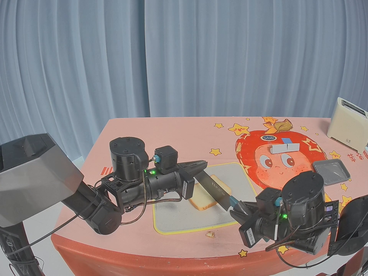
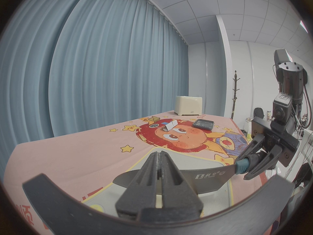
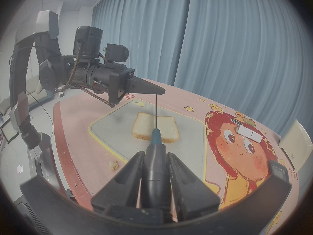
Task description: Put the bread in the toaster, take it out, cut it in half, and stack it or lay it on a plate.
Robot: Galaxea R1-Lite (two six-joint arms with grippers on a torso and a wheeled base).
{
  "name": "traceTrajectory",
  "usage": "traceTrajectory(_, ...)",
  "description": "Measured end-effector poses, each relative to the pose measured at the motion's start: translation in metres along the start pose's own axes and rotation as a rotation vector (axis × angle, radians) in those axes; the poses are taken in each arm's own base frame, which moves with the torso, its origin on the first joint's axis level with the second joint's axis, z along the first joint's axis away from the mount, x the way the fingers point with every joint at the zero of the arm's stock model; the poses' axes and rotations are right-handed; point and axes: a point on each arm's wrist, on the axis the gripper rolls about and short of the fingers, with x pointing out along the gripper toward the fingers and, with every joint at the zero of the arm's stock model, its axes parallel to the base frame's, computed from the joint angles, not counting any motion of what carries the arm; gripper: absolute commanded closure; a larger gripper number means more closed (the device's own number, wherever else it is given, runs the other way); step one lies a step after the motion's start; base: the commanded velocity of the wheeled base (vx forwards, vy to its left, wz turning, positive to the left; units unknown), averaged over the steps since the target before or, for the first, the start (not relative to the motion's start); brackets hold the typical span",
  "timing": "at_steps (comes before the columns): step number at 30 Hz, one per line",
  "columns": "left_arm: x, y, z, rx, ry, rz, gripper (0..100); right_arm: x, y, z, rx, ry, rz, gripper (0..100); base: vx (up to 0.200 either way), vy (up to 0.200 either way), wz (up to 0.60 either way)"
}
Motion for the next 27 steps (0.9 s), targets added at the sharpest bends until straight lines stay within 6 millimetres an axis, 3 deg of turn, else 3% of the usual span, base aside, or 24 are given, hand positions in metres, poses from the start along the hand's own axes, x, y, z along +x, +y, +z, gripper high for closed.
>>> traceTrajectory(27,0.003,0.003,-0.017,-0.017,0.045,0.007,100,0.002,-0.001,0.003,0.010,-0.007,-0.005,100,0.000,0.000,0.00)
